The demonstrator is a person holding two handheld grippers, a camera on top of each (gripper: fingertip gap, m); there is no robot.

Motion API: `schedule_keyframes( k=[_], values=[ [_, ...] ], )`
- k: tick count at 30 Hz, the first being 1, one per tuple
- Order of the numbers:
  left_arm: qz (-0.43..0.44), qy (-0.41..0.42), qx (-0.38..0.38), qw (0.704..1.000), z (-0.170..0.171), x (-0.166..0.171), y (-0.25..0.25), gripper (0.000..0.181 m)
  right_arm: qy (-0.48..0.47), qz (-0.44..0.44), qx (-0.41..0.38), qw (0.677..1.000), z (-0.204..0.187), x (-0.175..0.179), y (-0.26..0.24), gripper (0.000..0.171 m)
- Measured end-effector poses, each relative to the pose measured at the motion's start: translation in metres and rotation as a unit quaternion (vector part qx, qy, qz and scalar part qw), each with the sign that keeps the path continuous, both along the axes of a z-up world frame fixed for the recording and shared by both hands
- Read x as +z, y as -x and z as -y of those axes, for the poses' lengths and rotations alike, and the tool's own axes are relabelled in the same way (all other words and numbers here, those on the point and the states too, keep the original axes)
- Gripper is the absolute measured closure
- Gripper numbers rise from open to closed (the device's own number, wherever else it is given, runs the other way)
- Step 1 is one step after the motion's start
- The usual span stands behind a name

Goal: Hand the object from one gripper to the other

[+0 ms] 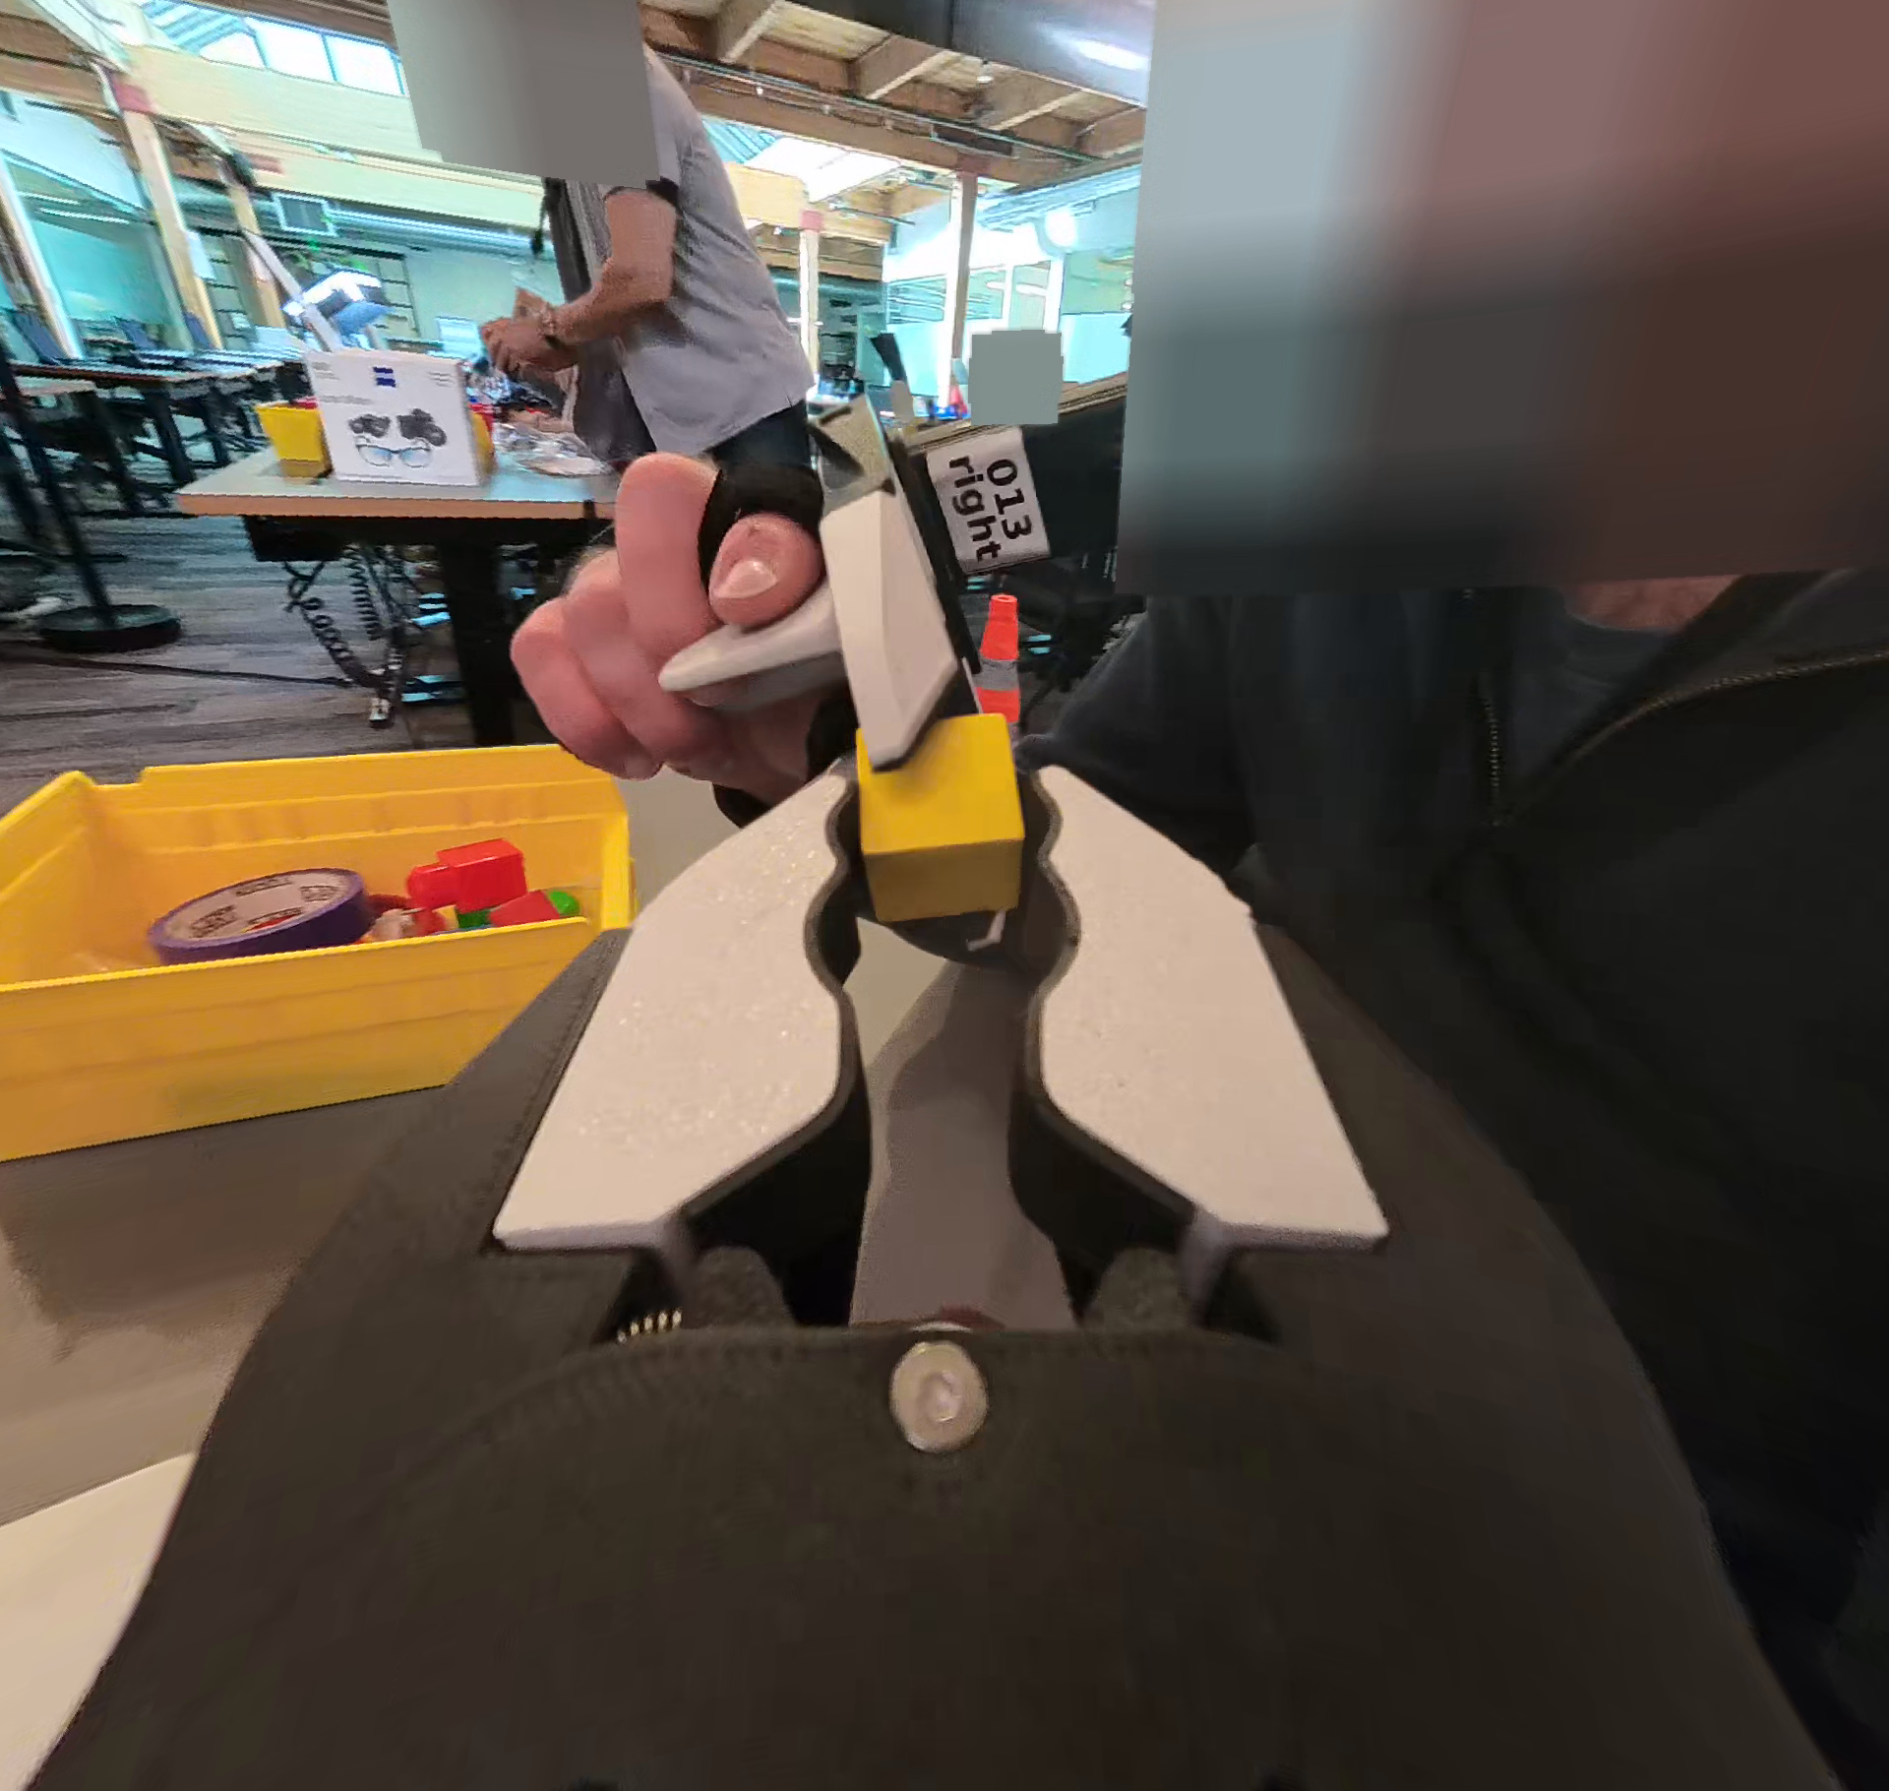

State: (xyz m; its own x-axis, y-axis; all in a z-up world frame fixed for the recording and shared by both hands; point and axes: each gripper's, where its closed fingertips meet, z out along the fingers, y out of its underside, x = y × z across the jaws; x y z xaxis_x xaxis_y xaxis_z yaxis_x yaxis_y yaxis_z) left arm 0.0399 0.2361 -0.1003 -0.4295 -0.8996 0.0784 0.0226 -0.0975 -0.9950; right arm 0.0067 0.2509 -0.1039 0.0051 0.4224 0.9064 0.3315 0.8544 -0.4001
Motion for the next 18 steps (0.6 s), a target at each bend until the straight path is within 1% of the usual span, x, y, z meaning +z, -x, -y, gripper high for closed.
schedule_keyframes(
  k=[4,6,8,11,13,16,18],
  values=[
    [0.007,0.020,-0.008,1.000,-0.004,-0.002,-0.001,0.153,-0.003,0.009,-0.026,1.000,-0.008,-0.001,-0.002,0.141],
    [0.020,0.025,0.024,0.999,-0.015,0.002,-0.002,0.152,-0.009,0.000,-0.063,0.998,-0.020,0.003,-0.006,0.142],
    [0.018,0.020,0.091,0.995,-0.034,0.003,-0.004,0.137,-0.018,-0.005,-0.121,0.992,-0.039,0.006,-0.012,0.142],
    [0.003,-0.021,0.196,0.980,-0.056,0.005,-0.006,0.132,-0.020,0.001,-0.194,0.981,-0.064,0.003,-0.022,0.142],
    [-0.006,-0.050,0.276,0.960,-0.073,0.008,-0.007,0.129,-0.027,0.006,-0.233,0.972,-0.076,0.001,-0.026,0.142],
    [-0.029,-0.092,0.350,0.932,-0.084,0.007,-0.011,0.125,-0.048,0.012,-0.281,0.959,-0.088,0.000,-0.029,0.142],
    [-0.052,-0.104,0.403,0.908,-0.096,0.003,-0.013,0.126,-0.059,0.012,-0.296,0.953,-0.090,0.000,-0.027,0.142]
  ],
)
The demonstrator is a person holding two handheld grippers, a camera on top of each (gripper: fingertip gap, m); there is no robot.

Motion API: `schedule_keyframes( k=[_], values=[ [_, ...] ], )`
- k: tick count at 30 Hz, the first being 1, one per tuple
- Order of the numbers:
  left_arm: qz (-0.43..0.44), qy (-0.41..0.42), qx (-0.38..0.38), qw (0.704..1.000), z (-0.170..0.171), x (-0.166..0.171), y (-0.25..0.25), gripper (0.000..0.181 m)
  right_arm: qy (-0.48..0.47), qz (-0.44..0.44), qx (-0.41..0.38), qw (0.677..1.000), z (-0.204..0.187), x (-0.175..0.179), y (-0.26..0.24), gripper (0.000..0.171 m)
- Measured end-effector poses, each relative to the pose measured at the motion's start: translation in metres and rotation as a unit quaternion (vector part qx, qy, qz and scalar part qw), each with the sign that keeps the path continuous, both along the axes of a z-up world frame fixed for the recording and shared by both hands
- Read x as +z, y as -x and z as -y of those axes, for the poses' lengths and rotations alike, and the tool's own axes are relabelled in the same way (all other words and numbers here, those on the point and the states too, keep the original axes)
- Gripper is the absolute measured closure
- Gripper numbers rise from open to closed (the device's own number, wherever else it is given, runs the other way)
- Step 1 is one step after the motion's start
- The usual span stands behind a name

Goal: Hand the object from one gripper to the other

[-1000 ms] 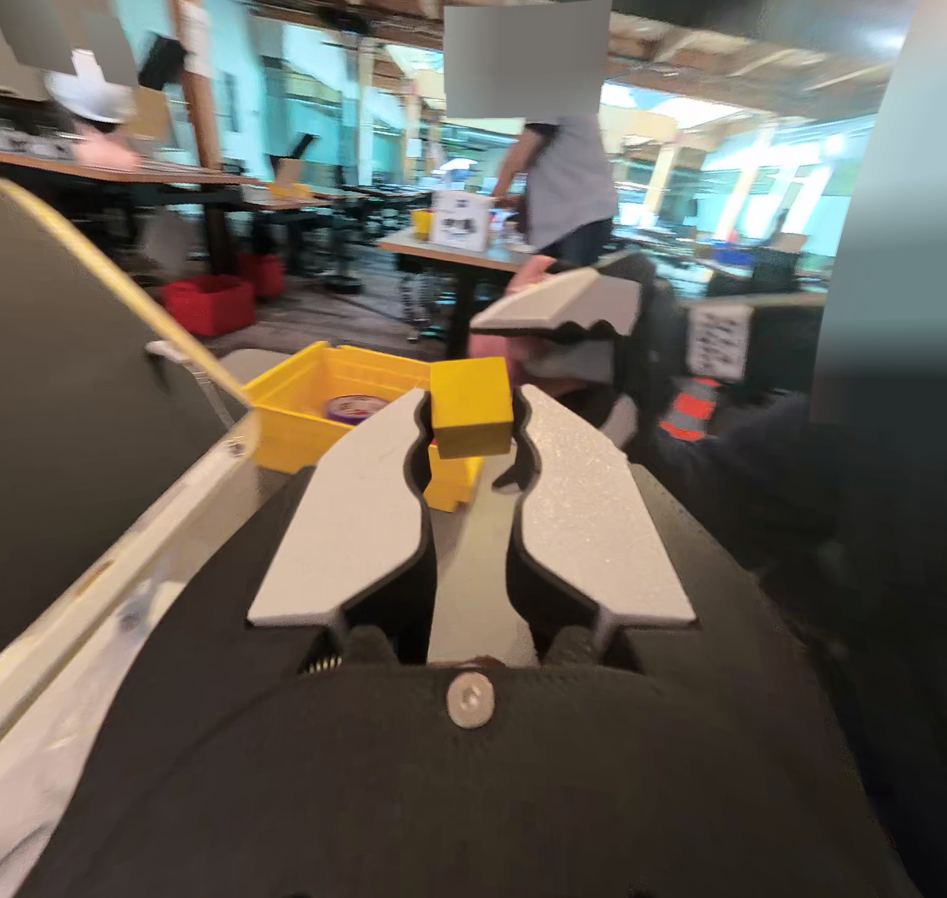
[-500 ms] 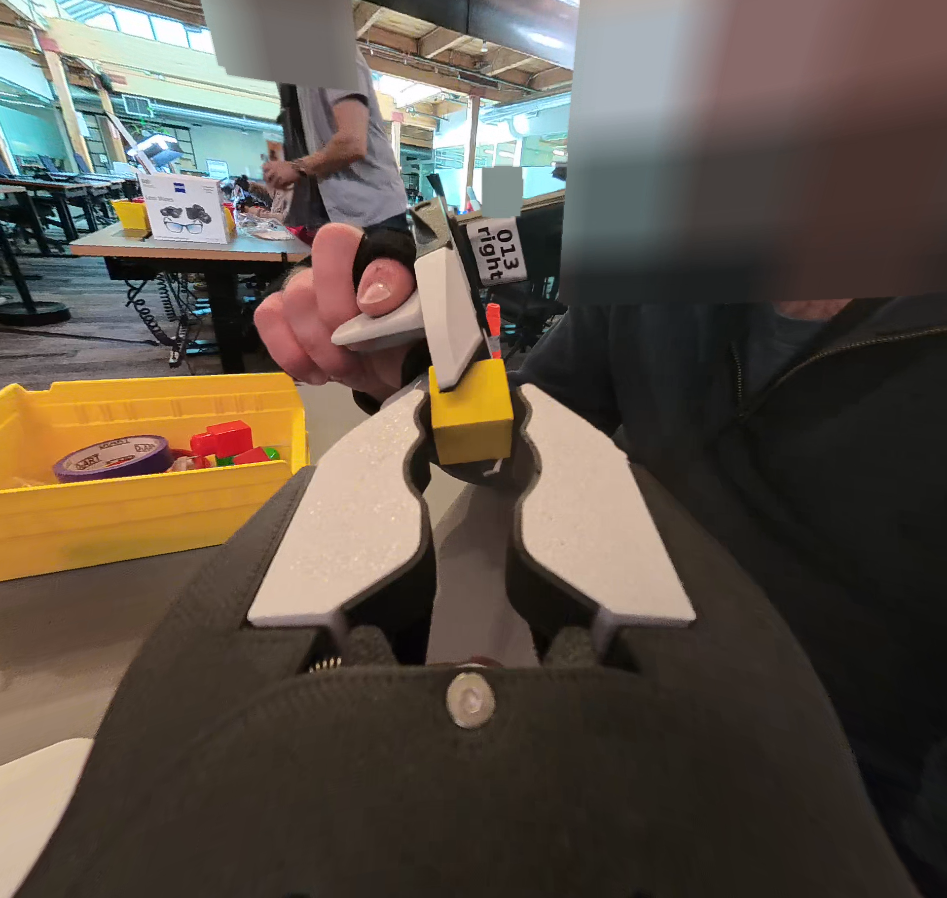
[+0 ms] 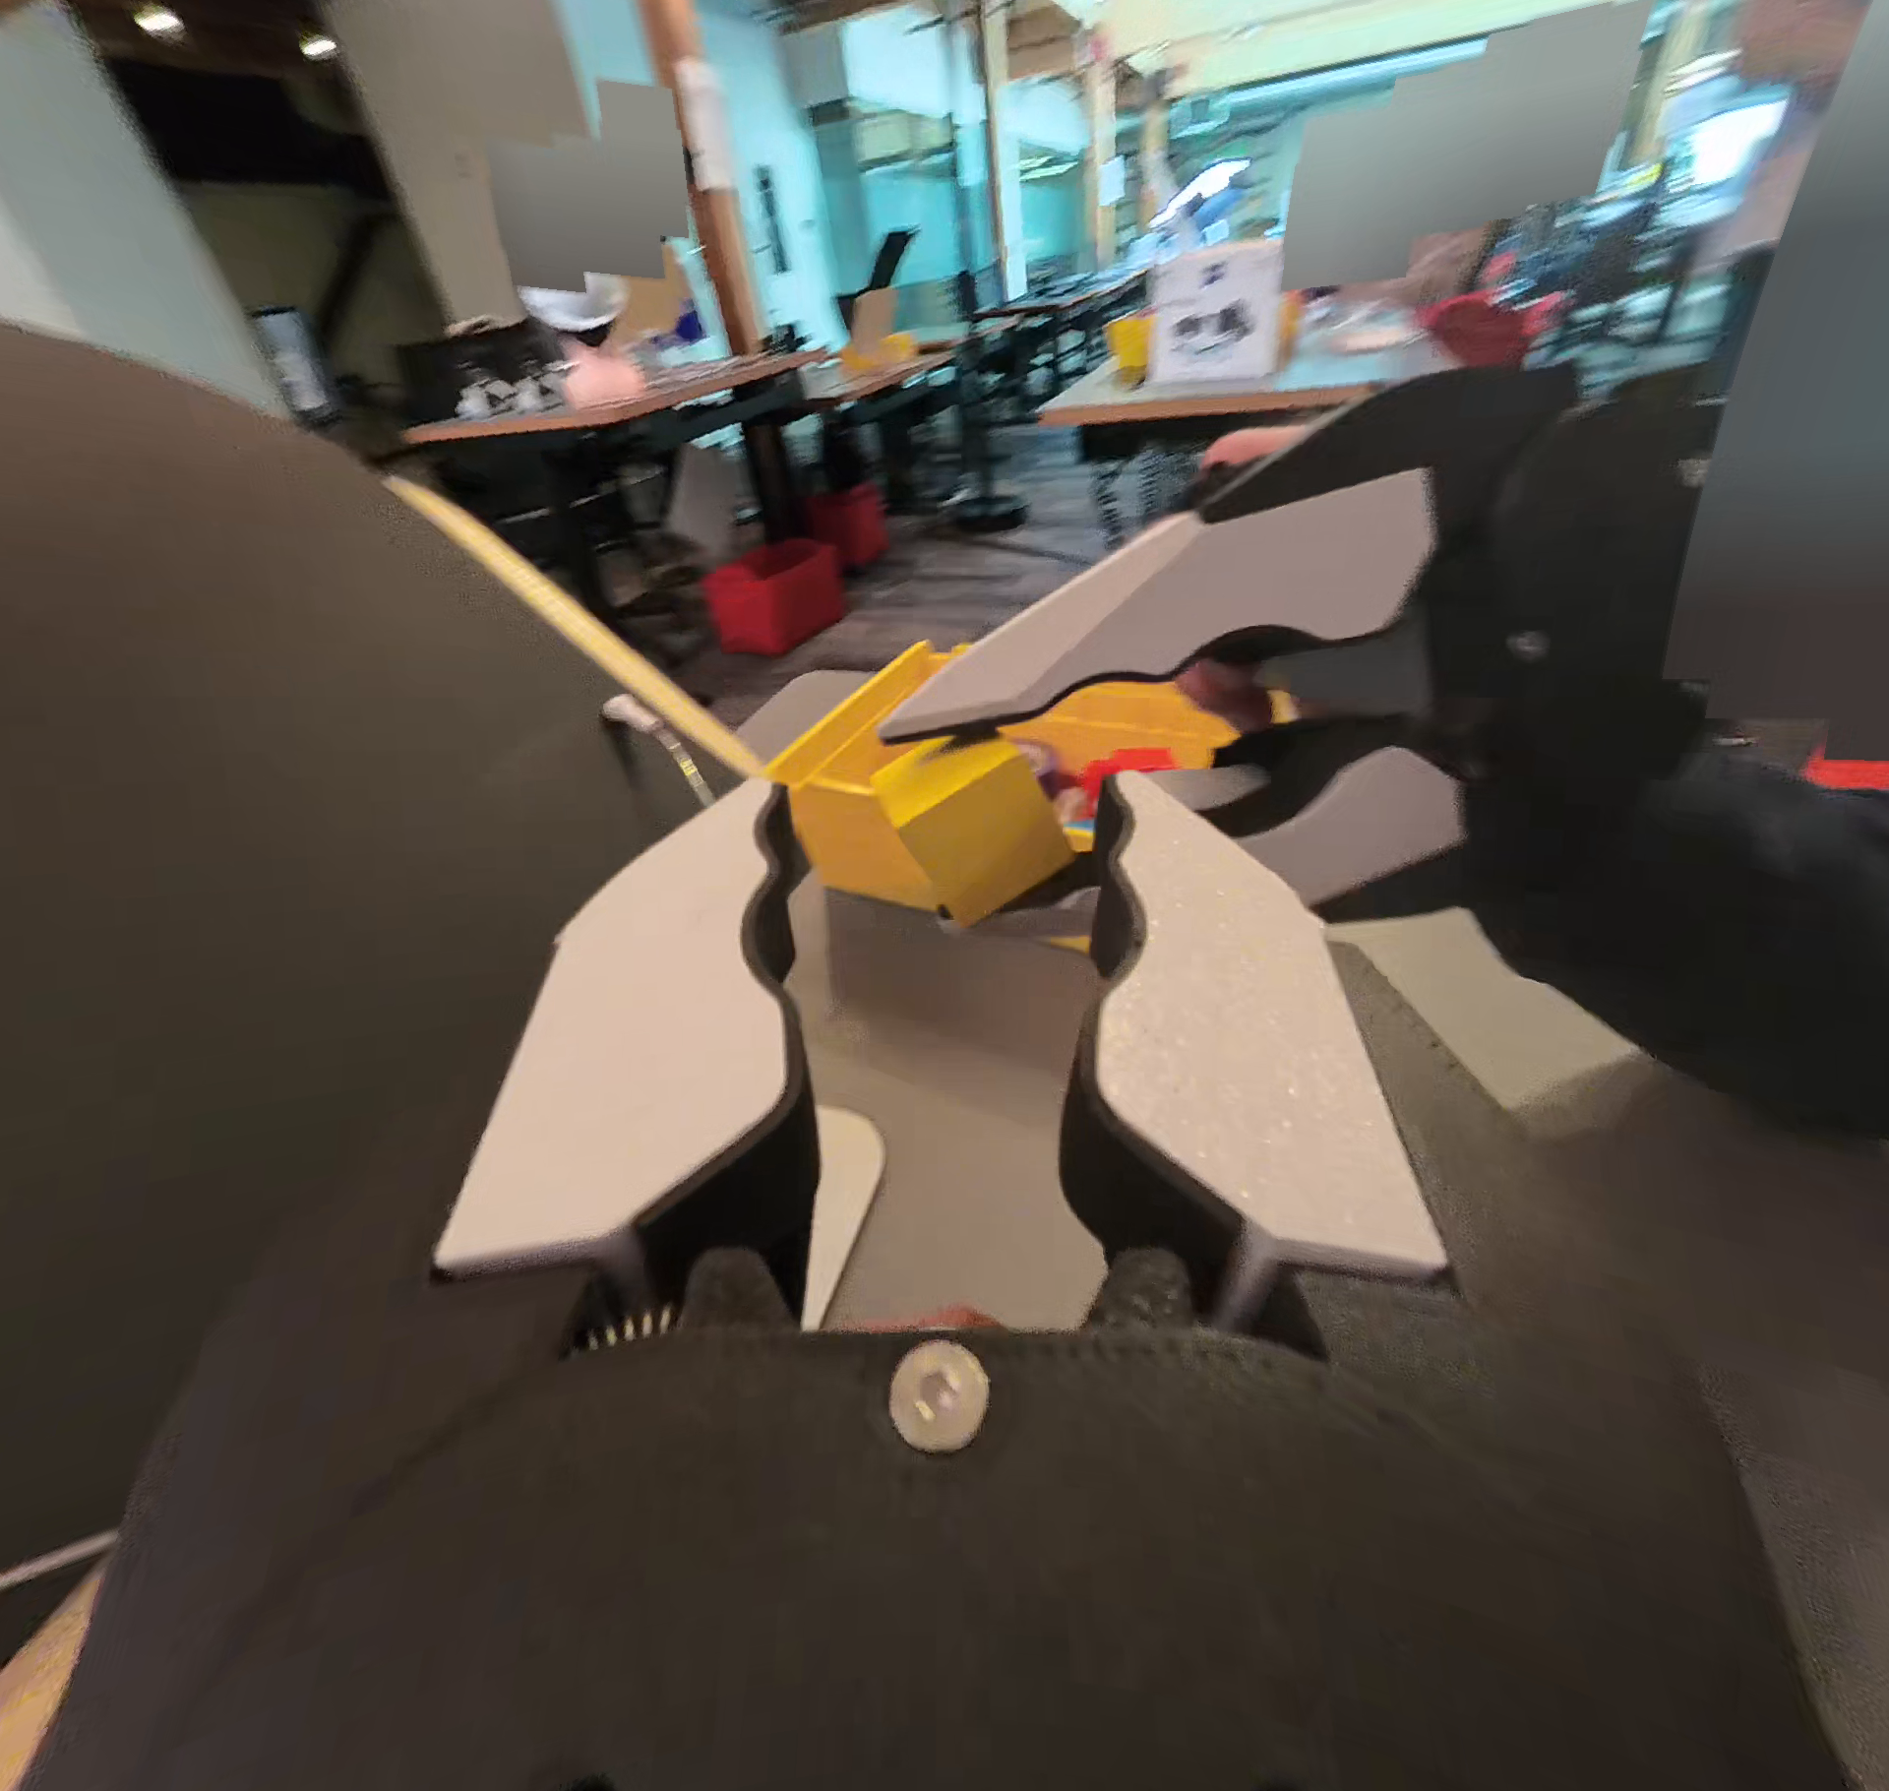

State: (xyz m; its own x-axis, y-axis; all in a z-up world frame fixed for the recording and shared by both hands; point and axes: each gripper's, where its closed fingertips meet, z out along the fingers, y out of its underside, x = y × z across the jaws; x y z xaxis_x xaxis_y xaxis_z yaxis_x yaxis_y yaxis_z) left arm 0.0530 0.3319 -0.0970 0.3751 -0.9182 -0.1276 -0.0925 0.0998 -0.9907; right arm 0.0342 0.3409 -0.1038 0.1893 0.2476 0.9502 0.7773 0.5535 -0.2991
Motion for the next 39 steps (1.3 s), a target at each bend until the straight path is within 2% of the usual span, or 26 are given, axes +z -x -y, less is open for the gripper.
schedule_keyframes(
  k=[2,5,7,13,14,16,18,23,25,27,29,35,37,39],
  values=[
    [-0.007,0.010,0.033,0.999,-0.007,-0.004,-0.002,0.127,-0.009,-0.004,-0.014,1.000,-0.002,0.001,0.002,0.142],
    [0.003,0.031,0.035,0.999,-0.008,-0.007,-0.007,0.134,-0.021,-0.007,-0.029,0.999,-0.003,0.002,0.005,0.142],
    [0.013,0.029,0.033,0.999,-0.007,-0.006,-0.008,0.146,-0.022,-0.011,-0.036,0.999,-0.005,0.002,0.006,0.142],
    [0.005,0.037,0.022,0.999,-0.004,-0.005,-0.005,0.148,-0.027,-0.014,-0.004,1.000,0.002,0.004,0.010,0.143],
    [0.006,0.044,0.006,0.999,-0.001,-0.005,-0.004,0.148,-0.025,-0.015,0.015,0.999,0.006,0.005,0.011,0.143],
    [0.022,0.067,-0.037,0.997,0.006,0.000,-0.001,0.149,-0.010,-0.024,0.071,0.997,0.018,0.005,0.017,0.121],
    [0.027,0.112,-0.129,0.985,0.025,-0.001,0.000,0.149,0.001,-0.022,0.116,0.993,0.028,0.004,0.018,0.116],
    [0.070,0.153,-0.288,0.943,0.054,0.002,0.013,0.149,0.019,-0.014,0.227,0.974,0.064,0.003,0.022,0.123],
    [0.087,0.167,-0.362,0.913,0.070,0.003,0.018,0.149,0.031,-0.012,0.245,0.969,0.071,0.001,0.024,0.125],
    [0.070,0.173,-0.378,0.907,0.073,-0.007,0.013,0.149,0.044,-0.005,0.257,0.965,0.075,-0.004,0.028,0.130],
    [0.067,0.167,-0.404,0.897,0.082,-0.010,0.010,0.149,0.056,0.000,0.270,0.961,0.080,-0.007,0.031,0.144],
    [0.086,0.145,-0.411,0.896,0.083,-0.009,0.010,0.149,0.073,-0.008,0.254,0.964,0.075,-0.006,0.030,0.146],
    [0.088,0.139,-0.375,0.912,0.073,-0.008,0.008,0.142,0.066,-0.012,0.203,0.977,0.059,-0.004,0.026,0.147],
    [0.071,0.129,-0.309,0.940,0.055,-0.011,0.004,0.131,0.053,-0.002,0.149,0.987,0.041,-0.005,0.018,0.146]
  ],
)
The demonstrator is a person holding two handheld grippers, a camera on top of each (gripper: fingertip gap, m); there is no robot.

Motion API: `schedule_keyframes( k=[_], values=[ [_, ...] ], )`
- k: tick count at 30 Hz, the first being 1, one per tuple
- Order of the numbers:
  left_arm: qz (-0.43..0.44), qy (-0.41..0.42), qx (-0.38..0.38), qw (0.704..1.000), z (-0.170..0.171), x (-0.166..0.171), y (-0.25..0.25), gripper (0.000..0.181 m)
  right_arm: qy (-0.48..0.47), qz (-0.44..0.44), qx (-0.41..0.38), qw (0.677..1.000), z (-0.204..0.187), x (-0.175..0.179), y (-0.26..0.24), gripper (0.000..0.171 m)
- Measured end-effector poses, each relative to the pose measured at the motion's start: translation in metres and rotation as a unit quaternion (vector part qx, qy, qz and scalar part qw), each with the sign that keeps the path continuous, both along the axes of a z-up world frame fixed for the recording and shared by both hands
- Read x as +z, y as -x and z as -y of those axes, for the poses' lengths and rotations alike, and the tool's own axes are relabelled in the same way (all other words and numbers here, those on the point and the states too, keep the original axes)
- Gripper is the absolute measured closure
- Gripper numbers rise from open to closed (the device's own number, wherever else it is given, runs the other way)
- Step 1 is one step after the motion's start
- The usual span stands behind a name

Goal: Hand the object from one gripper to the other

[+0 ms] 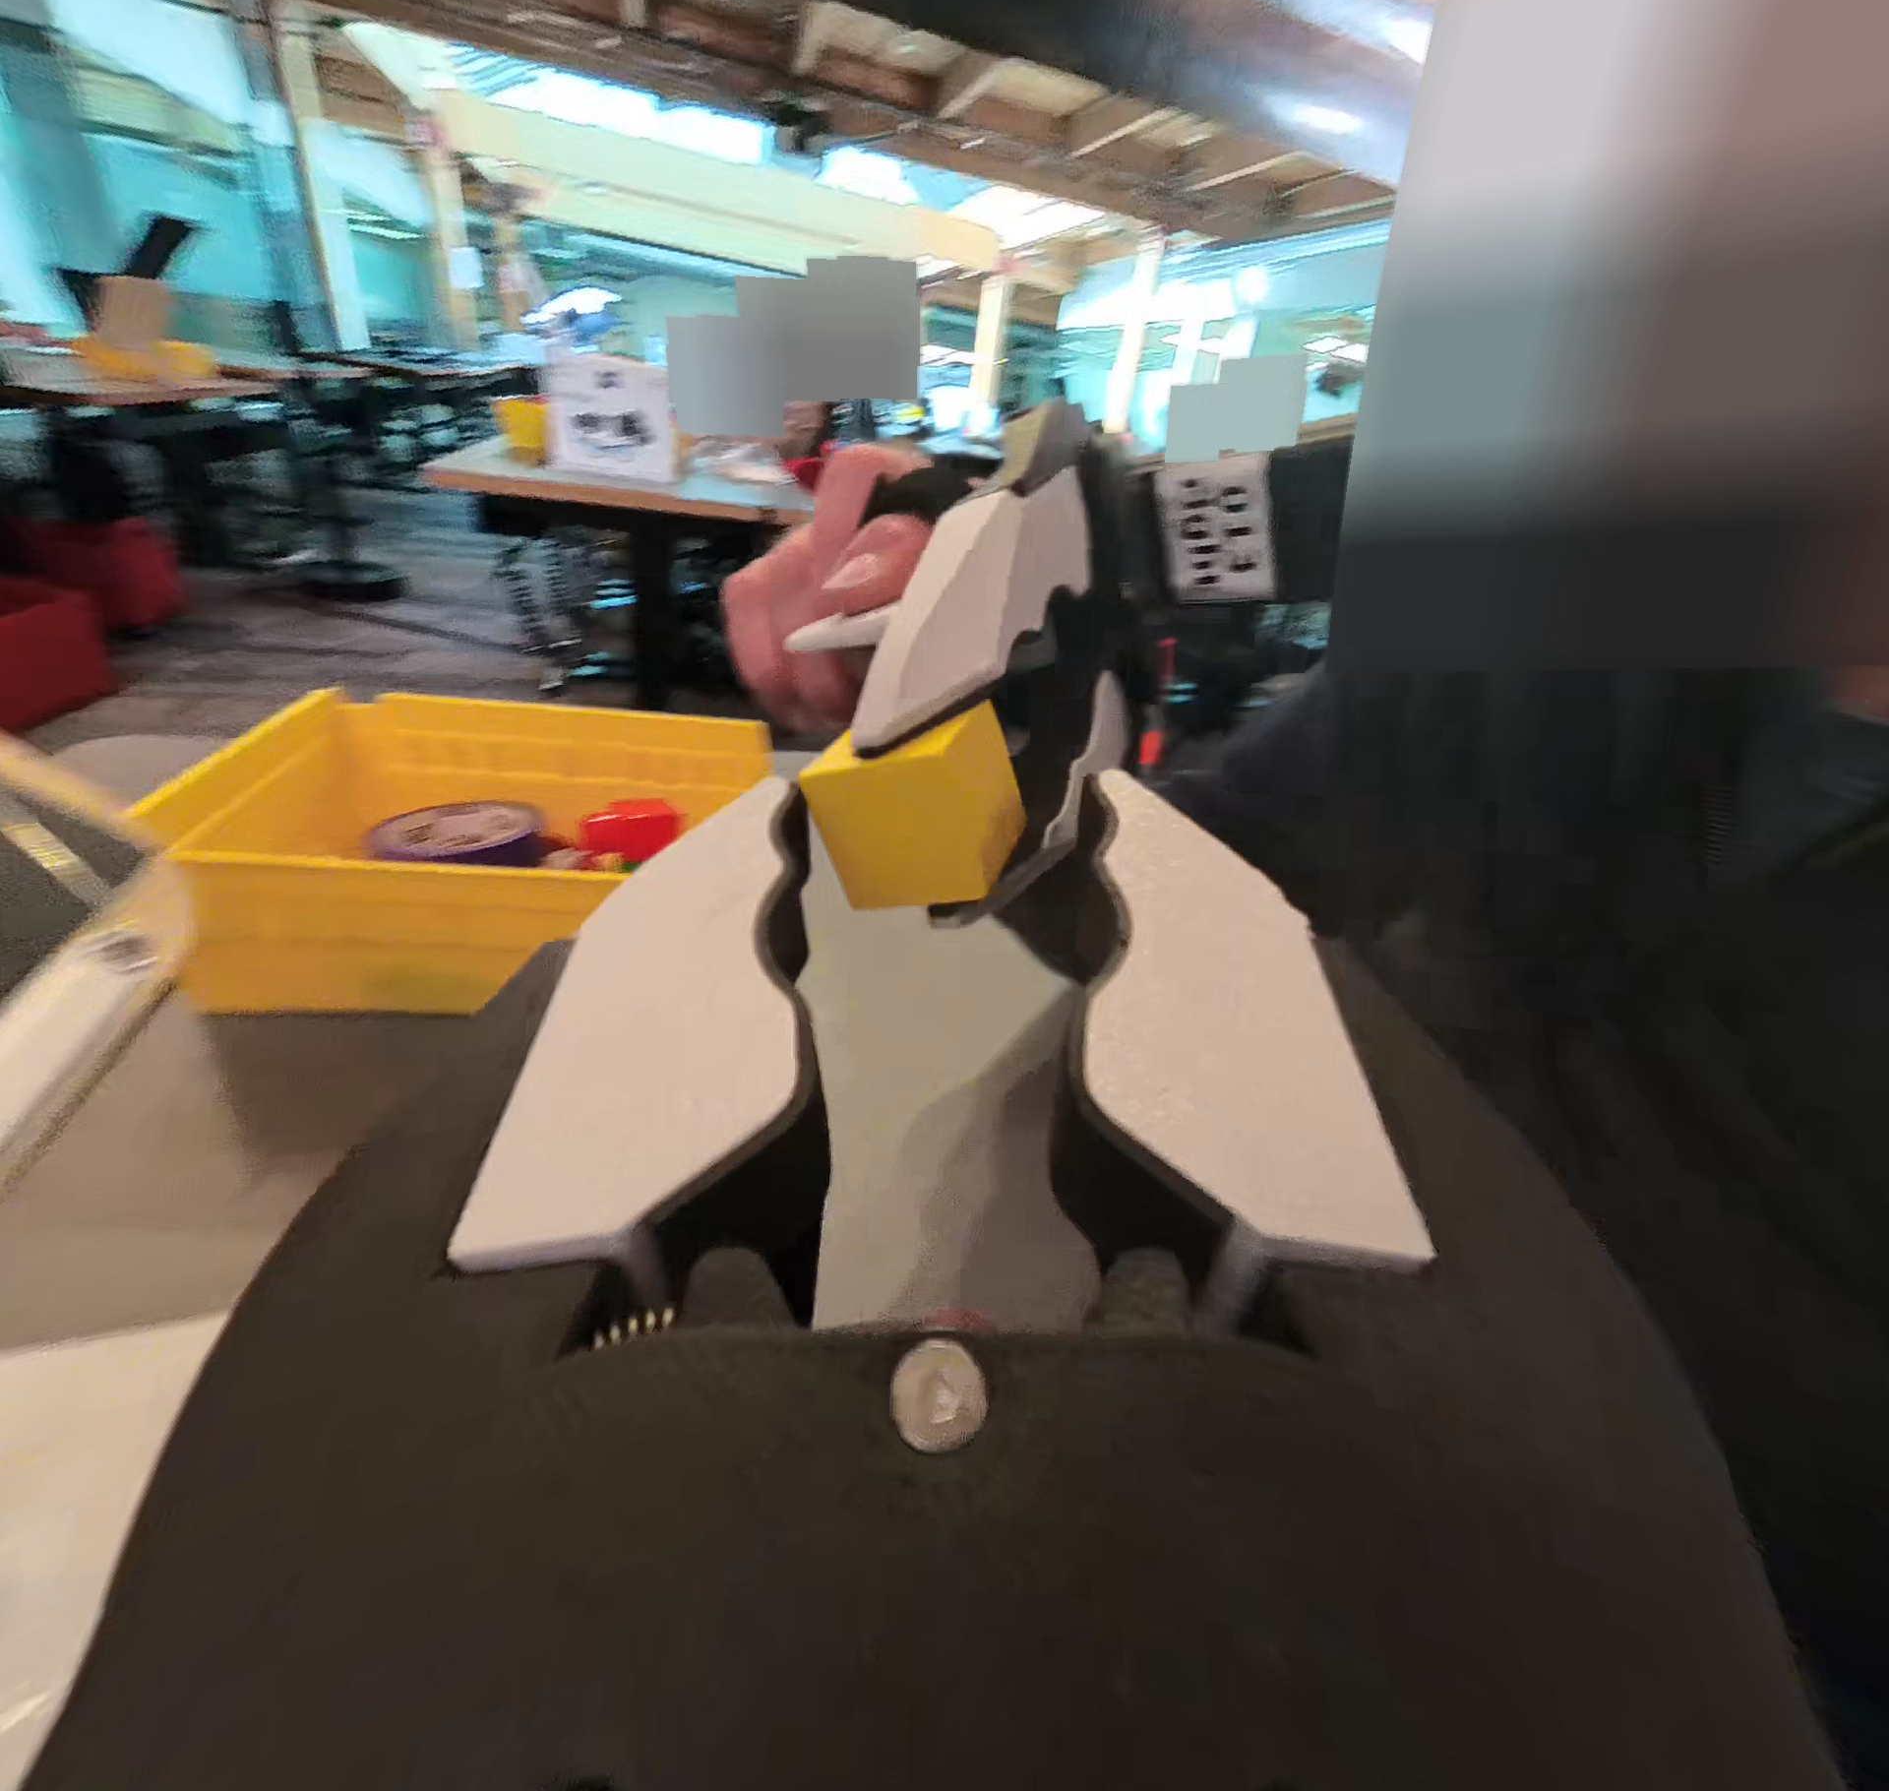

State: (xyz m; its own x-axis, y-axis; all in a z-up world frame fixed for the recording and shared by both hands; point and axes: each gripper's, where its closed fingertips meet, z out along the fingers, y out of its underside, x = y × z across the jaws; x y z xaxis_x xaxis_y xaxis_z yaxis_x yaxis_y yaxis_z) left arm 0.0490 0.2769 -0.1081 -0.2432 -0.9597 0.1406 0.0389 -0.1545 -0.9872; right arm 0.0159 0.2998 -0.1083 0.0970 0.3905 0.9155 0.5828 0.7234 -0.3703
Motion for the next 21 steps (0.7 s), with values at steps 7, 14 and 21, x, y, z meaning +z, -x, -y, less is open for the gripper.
schedule_keyframes(
  k=[7,14,21],
  values=[
    [-0.040,-0.068,0.229,0.970,-0.046,0.008,-0.005,0.129,-0.037,0.017,-0.144,0.989,-0.043,-0.001,-0.021,0.146],
    [-0.084,-0.100,0.356,0.925,-0.065,0.005,-0.009,0.144,-0.067,0.014,-0.191,0.979,-0.051,0.003,-0.022,0.146],
    [-0.077,-0.089,0.355,0.928,-0.064,0.005,-0.011,0.153,-0.070,0.002,-0.169,0.983,-0.046,0.005,-0.014,0.146]
  ],
)
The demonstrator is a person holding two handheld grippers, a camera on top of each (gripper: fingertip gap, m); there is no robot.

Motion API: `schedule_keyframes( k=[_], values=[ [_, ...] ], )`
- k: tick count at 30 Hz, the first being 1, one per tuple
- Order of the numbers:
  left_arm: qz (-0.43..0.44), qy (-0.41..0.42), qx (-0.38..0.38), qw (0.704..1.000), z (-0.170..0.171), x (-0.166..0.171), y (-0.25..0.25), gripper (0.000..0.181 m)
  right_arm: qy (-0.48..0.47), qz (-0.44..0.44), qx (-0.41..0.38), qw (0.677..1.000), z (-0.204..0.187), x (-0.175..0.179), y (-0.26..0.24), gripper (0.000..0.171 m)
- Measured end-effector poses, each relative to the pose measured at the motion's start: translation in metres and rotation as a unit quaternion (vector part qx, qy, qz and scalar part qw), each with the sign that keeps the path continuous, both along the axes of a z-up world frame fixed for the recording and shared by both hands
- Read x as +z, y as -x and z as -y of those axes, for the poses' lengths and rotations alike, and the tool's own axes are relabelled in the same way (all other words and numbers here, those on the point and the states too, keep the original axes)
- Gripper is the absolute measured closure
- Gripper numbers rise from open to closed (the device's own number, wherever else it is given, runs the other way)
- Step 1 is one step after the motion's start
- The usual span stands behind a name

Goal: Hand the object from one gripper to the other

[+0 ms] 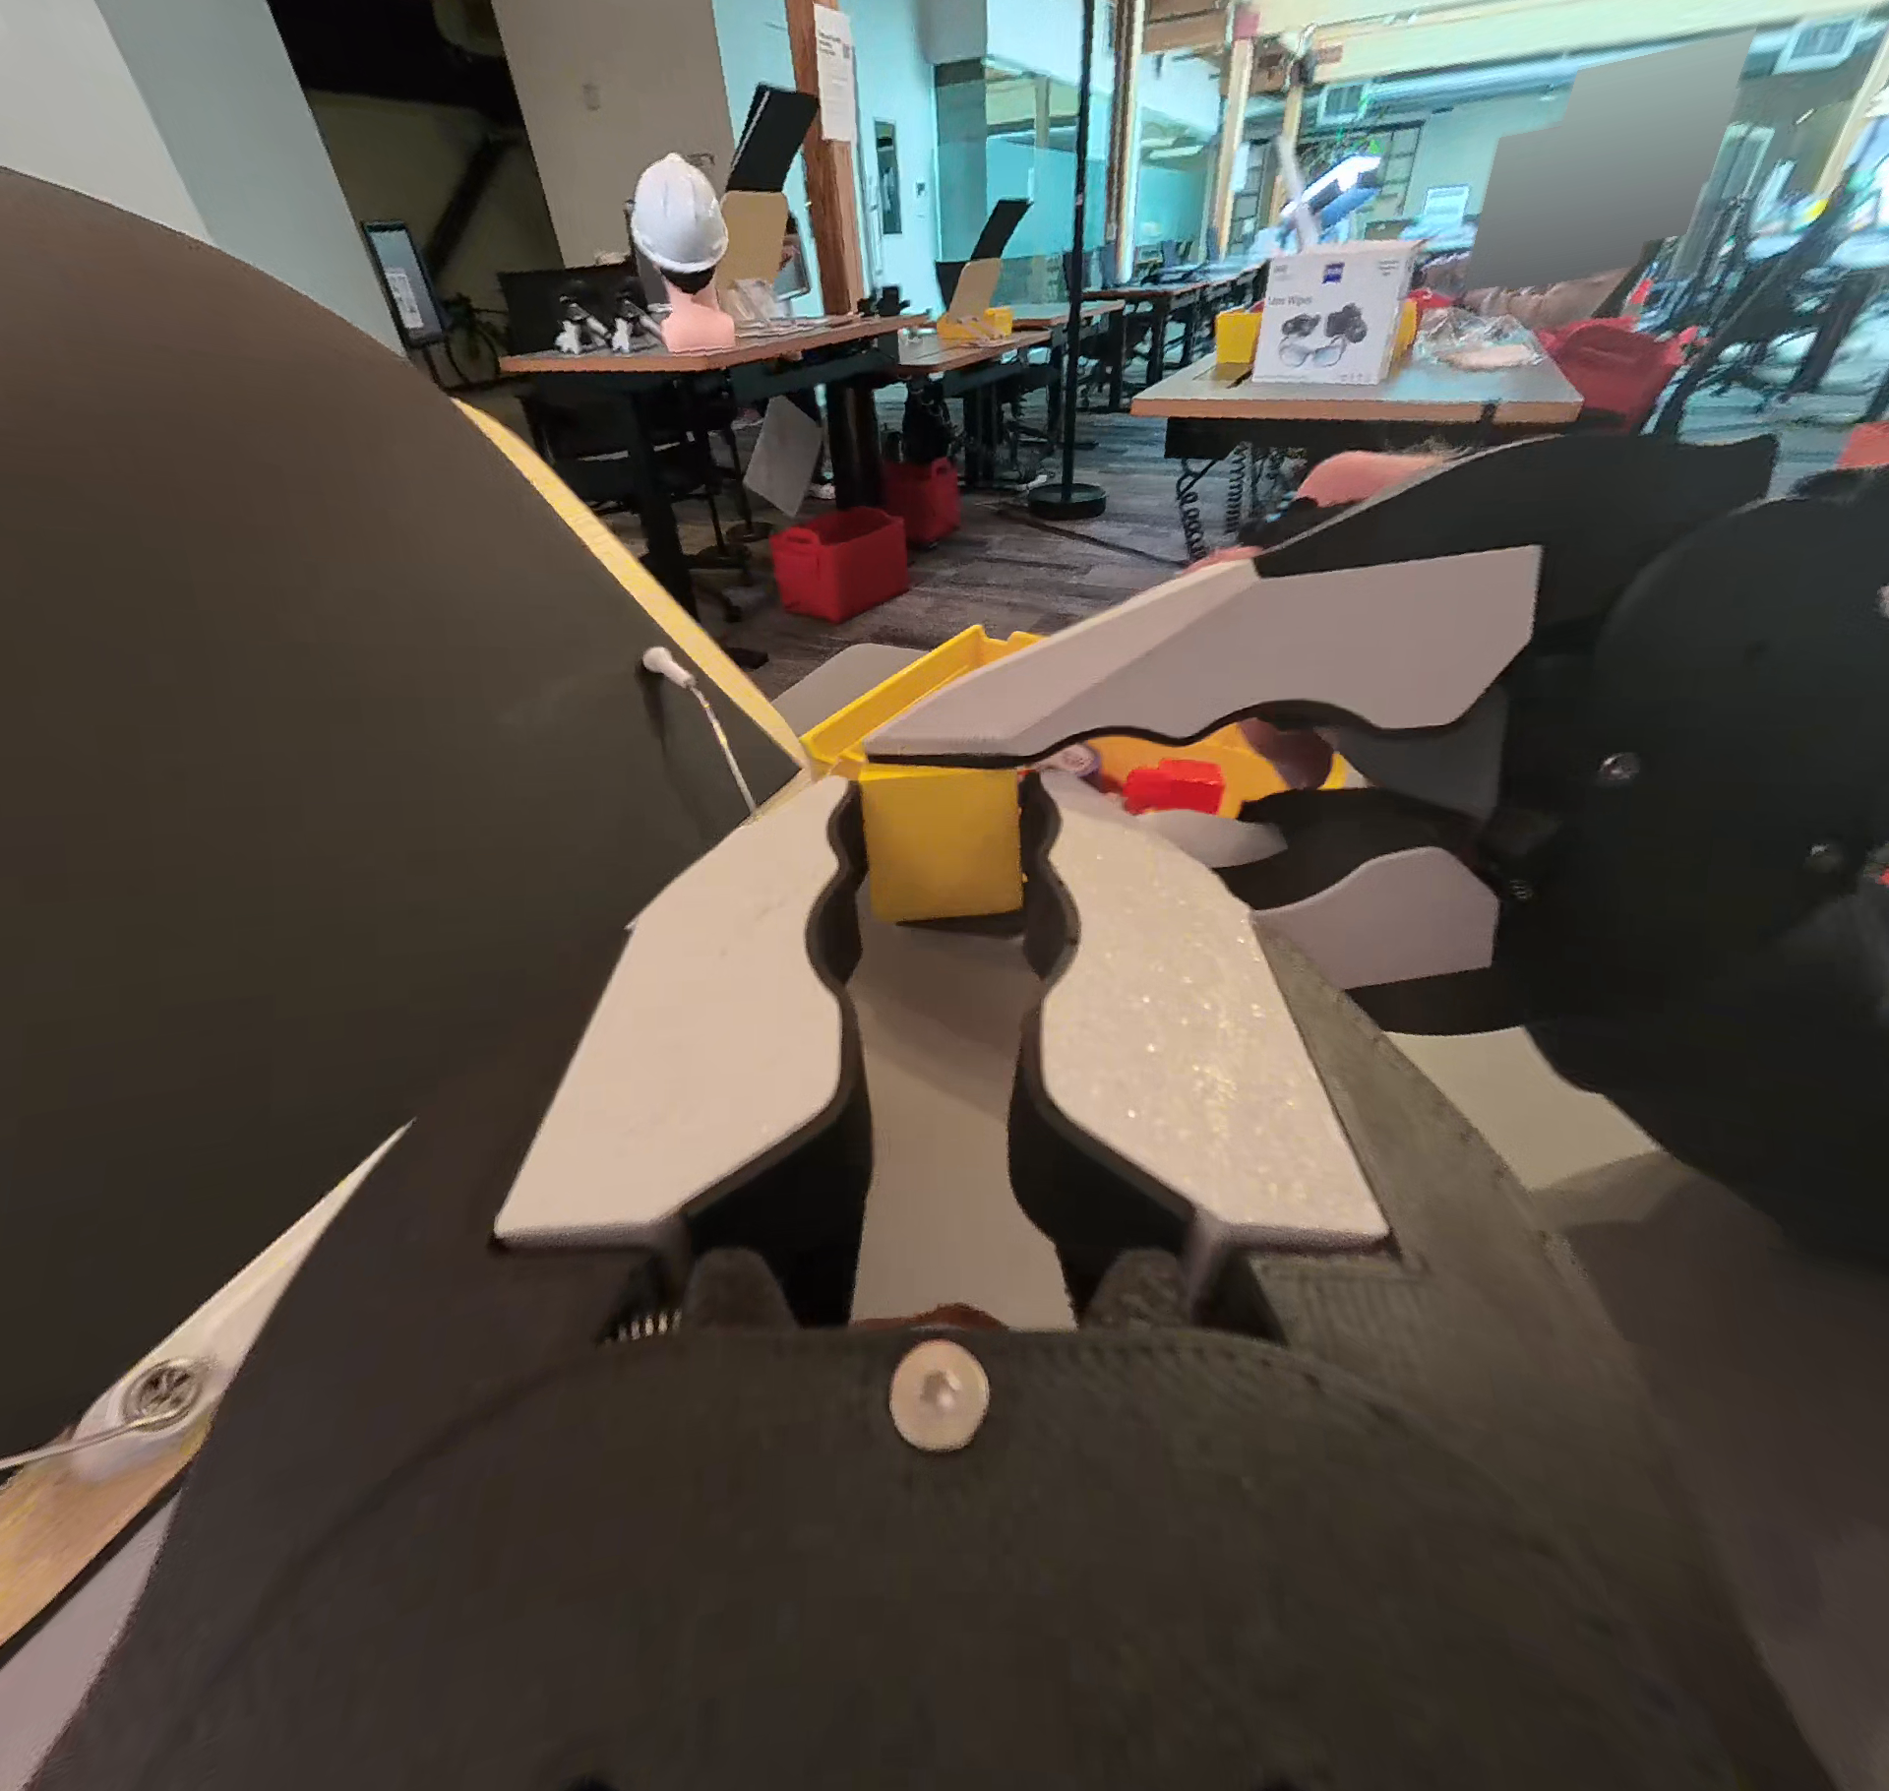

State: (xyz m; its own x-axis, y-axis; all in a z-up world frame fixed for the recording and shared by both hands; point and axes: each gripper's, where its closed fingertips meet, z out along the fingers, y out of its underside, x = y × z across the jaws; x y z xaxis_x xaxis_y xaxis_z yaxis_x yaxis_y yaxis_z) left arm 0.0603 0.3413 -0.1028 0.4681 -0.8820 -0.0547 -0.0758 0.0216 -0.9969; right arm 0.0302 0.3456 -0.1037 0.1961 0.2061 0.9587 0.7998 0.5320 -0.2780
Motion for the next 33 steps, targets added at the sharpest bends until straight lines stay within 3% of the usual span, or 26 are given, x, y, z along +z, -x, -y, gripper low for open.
schedule_keyframes(
  k=[4,6,10,14,19,23,26,29,33],
  values=[
    [0.043,0.030,-0.069,0.996,0.011,0.009,0.004,0.153,0.041,-0.050,0.079,0.995,0.015,0.010,0.002,0.126],
    [0.085,0.057,-0.168,0.980,0.031,0.017,0.004,0.153,0.038,-0.059,0.114,0.991,0.022,0.015,-0.001,0.121],
    [0.168,0.081,-0.299,0.936,0.052,0.030,0.015,0.153,0.028,-0.049,0.187,0.981,0.044,0.018,0.000,0.128],
    [0.179,0.111,-0.365,0.907,0.061,0.022,0.015,0.153,0.025,-0.036,0.236,0.971,0.063,0.016,0.009,0.134],
    [0.170,0.110,-0.409,0.890,0.074,0.013,0.011,0.154,0.031,-0.007,0.238,0.971,0.067,0.008,0.013,0.145],
    [0.180,0.115,-0.390,0.896,0.066,0.015,0.010,0.153,0.020,-0.007,0.186,0.982,0.053,0.010,0.009,0.146],
    [0.157,0.092,-0.297,0.938,0.044,0.011,0.006,0.136,0.011,0.005,0.100,0.995,0.026,0.008,-0.004,0.146],
    [0.105,0.041,-0.186,0.976,0.026,0.009,0.001,0.132,0.007,0.004,0.056,0.998,0.011,0.005,-0.009,0.146],
    [0.050,-0.016,-0.059,0.997,0.011,0.009,-0.003,0.133,-0.004,0.002,0.012,1.000,0.002,0.006,-0.010,0.146]
  ],
)
